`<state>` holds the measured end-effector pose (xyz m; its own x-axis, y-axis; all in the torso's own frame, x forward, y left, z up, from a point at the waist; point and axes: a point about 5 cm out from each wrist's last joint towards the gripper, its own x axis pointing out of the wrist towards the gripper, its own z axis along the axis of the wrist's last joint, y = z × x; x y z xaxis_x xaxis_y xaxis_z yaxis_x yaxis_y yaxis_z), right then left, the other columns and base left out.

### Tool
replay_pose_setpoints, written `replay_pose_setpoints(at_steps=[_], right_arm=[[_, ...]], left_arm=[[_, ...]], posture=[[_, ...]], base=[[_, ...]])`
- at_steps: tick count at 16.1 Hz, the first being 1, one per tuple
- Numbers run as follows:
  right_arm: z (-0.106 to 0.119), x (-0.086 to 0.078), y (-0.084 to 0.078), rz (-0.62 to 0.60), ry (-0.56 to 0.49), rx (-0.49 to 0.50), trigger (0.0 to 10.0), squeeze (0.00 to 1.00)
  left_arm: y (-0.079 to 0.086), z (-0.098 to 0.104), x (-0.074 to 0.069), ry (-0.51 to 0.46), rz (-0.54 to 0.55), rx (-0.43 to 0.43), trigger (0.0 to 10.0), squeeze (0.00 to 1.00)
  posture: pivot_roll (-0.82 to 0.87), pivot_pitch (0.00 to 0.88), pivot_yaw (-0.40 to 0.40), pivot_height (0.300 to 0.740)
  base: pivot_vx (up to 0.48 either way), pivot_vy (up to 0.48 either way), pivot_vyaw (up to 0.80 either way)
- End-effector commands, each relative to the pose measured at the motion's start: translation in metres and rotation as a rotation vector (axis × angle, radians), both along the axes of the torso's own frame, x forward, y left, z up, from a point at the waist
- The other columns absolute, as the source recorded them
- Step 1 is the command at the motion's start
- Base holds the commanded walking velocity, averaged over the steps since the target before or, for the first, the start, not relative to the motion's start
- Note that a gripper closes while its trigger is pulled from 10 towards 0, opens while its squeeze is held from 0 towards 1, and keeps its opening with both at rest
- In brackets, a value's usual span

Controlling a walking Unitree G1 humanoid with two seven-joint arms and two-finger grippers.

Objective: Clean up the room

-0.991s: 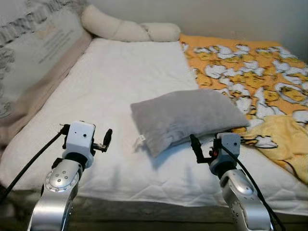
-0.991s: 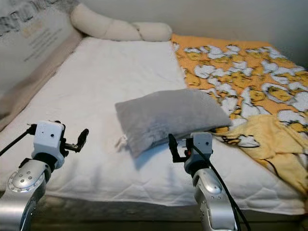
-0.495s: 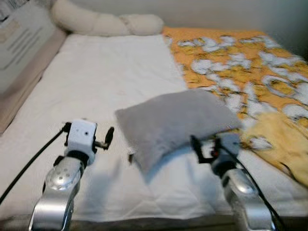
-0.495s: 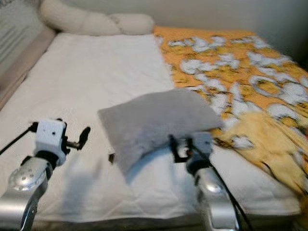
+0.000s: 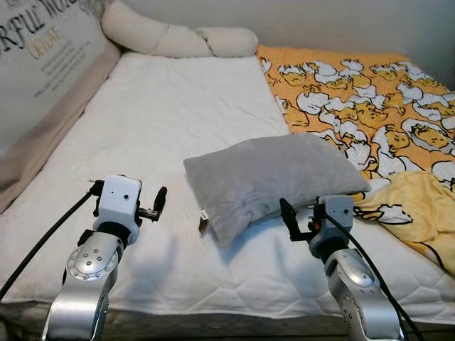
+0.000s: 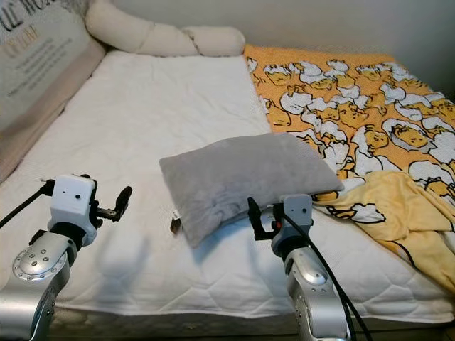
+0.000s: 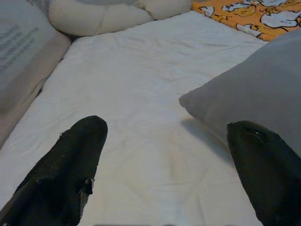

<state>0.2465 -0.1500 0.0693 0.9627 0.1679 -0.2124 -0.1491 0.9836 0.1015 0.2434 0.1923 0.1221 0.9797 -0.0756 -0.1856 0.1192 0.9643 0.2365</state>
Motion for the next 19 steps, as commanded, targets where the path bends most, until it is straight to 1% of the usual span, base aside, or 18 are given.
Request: replay_pose_setpoints(at_steps=[1, 5, 6, 7, 8, 9, 10, 11, 12, 13, 14, 15, 16, 17, 18, 19], right_arm=[[0.001, 0.000, -0.002, -0.008, -0.002, 0.009, 10.0, 0.00], [-0.001, 0.000, -0.003, -0.027, 0.019, 0.031, 10.0, 0.00], [-0.001, -0.001, -0.004, -0.030, 0.028, 0.047, 10.0, 0.79], [-0.001, -0.001, -0.007, -0.060, 0.048, 0.078, 10.0, 1.00], [-0.002, 0.000, -0.011, -0.094, 0.067, 0.102, 10.0, 1.00], [-0.006, 0.003, -0.017, -0.166, 0.102, 0.173, 10.0, 1.00], [-0.008, 0.005, -0.020, -0.192, 0.112, 0.201, 10.0, 1.00], [-0.015, 0.009, -0.025, -0.220, 0.150, 0.249, 10.0, 1.00], [-0.021, 0.015, -0.028, -0.216, 0.185, 0.283, 10.0, 1.00], [-0.027, 0.023, -0.029, -0.219, 0.223, 0.341, 10.0, 1.00], [-0.027, 0.023, -0.029, -0.219, 0.223, 0.341, 10.0, 1.00], [-0.033, 0.034, -0.030, -0.239, 0.266, 0.449, 10.0, 1.00], [-0.034, 0.039, -0.029, -0.250, 0.277, 0.496, 10.0, 1.00], [-0.036, 0.050, -0.029, -0.273, 0.291, 0.556, 10.0, 1.00], [-0.032, 0.062, -0.024, -0.265, 0.295, 0.669, 10.0, 1.00], [-0.030, 0.067, -0.022, -0.258, 0.292, 0.715, 10.0, 1.00]], left_arm=[[-0.001, -0.001, 0.000, 0.005, -0.006, 0.001, 10.0, 0.00], [-0.003, -0.002, -0.004, 0.008, -0.027, 0.007, 10.0, 0.00], [-0.004, 0.001, -0.005, 0.002, -0.057, 0.007, 10.0, 0.00], [-0.006, 0.004, -0.006, -0.006, -0.085, 0.001, 10.0, 0.00], [-0.007, 0.006, -0.006, -0.009, -0.104, -0.003, 10.0, 0.00], [-0.009, 0.008, -0.007, -0.008, -0.149, -0.001, 10.0, 0.00], [-0.010, 0.008, -0.007, -0.006, -0.168, 0.001, 10.0, 0.00], [-0.015, 0.007, -0.005, 0.005, -0.233, 0.019, 10.0, 0.00], [-0.019, 0.005, -0.002, 0.028, -0.302, 0.036, 10.0, 0.00], [-0.022, 0.002, 0.001, 0.057, -0.366, 0.057, 10.0, 0.00], [-0.022, 0.002, 0.001, 0.057, -0.366, 0.057, 10.0, 0.00], [-0.023, 0.000, 0.004, 0.087, -0.438, 0.094, 10.0, 0.00], [-0.024, -0.001, 0.005, 0.097, -0.467, 0.109, 10.0, 0.00], [-0.026, -0.001, 0.006, 0.114, -0.530, 0.132, 10.0, 0.00], [-0.029, 0.000, 0.004, 0.137, -0.615, 0.137, 10.0, 0.00], [-0.031, 0.000, 0.002, 0.145, -0.650, 0.142, 10.0, 0.00]], posture=[[-0.01, 0.000, -0.041, 0.740], [-0.01, 0.000, -0.041, 0.740], [-0.02, 0.000, -0.041, 0.740], [-0.02, 0.000, -0.041, 0.740], [-0.01, 0.000, -0.043, 0.740], [0.00, 0.000, -0.049, 0.740], [0.00, 0.000, -0.049, 0.740], [0.01, 0.000, -0.052, 0.740], [0.01, 0.000, -0.050, 0.740], [0.01, 0.000, -0.042, 0.740], [0.01, 0.000, -0.042, 0.740], [0.01, 0.000, -0.031, 0.740], [0.01, 0.000, -0.031, 0.740], [0.02, 0.000, -0.030, 0.740], [0.03, 0.000, -0.029, 0.740], [0.04, 0.000, -0.028, 0.740]], base=[[0.000, 0.000, 0.00], [0.000, 0.000, 0.00], [0.000, 0.000, 0.00], [0.000, 0.000, 0.00], [0.000, 0.000, 0.00], [0.000, 0.000, 0.00], [0.000, 0.000, 0.00], [0.000, 0.000, 0.00], [0.000, 0.000, 0.00], [0.000, 0.000, 0.00], [0.000, 0.000, 0.00], [0.000, 0.000, 0.00], [0.000, 0.000, 0.00], [0.000, 0.000, 0.00], [0.000, 0.000, 0.00], [0.000, 0.000, 0.00]])
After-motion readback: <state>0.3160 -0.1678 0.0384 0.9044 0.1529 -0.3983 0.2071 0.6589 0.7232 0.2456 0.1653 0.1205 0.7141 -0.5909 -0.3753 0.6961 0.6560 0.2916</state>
